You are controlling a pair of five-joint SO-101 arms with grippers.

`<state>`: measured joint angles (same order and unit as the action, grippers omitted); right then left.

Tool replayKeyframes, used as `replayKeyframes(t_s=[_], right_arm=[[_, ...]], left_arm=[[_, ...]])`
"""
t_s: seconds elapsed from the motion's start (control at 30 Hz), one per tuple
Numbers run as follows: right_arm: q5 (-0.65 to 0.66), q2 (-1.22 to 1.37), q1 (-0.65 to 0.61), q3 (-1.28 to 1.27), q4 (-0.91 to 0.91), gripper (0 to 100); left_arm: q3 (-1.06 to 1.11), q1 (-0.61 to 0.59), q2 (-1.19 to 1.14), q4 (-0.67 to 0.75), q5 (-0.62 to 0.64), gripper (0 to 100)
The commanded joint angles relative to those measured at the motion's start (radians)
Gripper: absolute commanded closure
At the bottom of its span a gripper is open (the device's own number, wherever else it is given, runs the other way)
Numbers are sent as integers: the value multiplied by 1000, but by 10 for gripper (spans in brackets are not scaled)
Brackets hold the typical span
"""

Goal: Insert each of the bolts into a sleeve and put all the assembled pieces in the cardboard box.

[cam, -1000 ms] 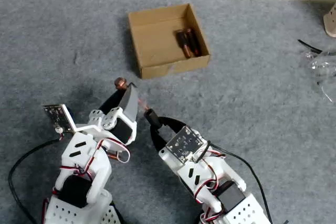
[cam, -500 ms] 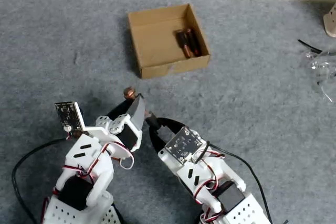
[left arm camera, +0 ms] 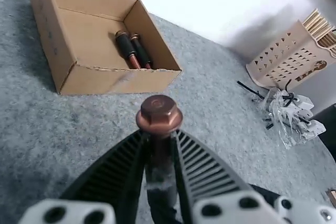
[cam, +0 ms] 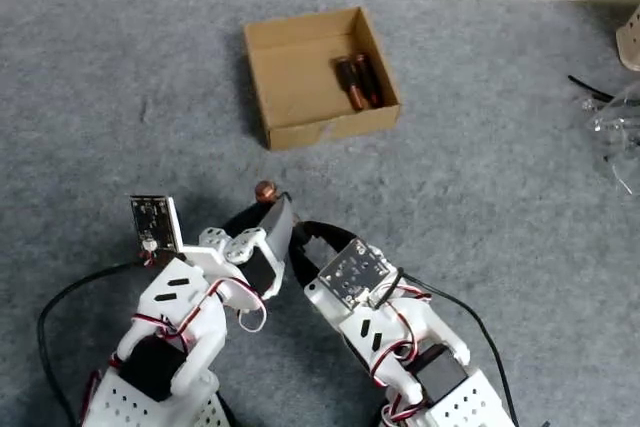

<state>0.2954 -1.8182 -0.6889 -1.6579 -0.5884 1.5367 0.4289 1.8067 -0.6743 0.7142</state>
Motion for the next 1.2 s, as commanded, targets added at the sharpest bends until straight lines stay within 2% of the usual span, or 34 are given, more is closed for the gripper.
replayKeyframes(t_s=[0.0, 0.2, 0.27, 0.47, 0.53, 0.97, 1.17], right_arm=[[2, -21, 33, 16, 39, 995], [2, -21, 36, 19, 39, 995], [2, -21, 36, 18, 39, 995], [2, -21, 36, 16, 39, 995], [2, -21, 36, 16, 39, 995], [3, -21, 39, 13, 38, 995], [2, -21, 88, 19, 38, 995]], left_arm=[[-13, 22, 8, -2, 0, 993], [-16, 8, 12, 2, 0, 988], [-16, -1, 12, 2, 0, 957], [13, 4, 10, -2, 2, 630], [21, 5, 12, -2, 5, 581], [18, -12, 13, 2, 6, 579], [4, -154, 13, 18, 8, 579]])
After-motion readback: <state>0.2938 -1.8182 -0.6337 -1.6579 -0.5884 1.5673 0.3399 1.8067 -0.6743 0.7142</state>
